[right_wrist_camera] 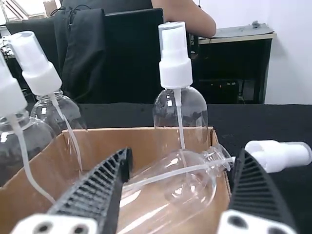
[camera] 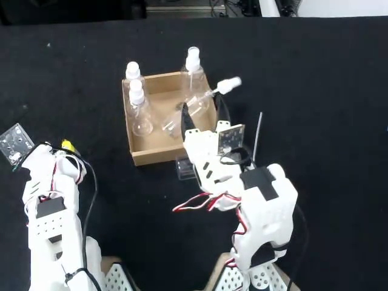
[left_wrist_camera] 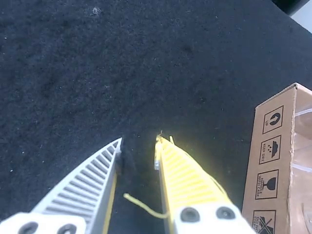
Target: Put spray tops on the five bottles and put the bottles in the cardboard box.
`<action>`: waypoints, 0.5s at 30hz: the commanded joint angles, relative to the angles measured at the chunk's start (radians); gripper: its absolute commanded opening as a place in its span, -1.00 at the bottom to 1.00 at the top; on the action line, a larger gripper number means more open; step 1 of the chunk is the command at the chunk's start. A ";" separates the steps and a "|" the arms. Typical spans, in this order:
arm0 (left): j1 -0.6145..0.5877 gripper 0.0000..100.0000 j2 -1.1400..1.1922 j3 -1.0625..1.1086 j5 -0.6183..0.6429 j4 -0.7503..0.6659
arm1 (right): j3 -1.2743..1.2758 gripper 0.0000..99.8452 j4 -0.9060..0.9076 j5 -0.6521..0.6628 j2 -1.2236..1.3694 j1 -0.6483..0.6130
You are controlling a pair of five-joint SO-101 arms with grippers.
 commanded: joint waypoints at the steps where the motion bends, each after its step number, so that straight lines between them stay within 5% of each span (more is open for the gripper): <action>1: 0.004 -0.82 -0.015 -0.007 0.000 -0.023 | 0.015 -0.44 -0.126 -0.003 -0.010 0.029; 6: 0.004 -0.82 -0.015 -0.007 0.000 -0.023 | 0.111 -0.44 -0.120 -0.005 -0.171 0.034; 15: 0.004 -0.81 -0.015 0.012 -0.002 -0.023 | 0.096 -0.44 0.631 -0.166 -0.713 0.072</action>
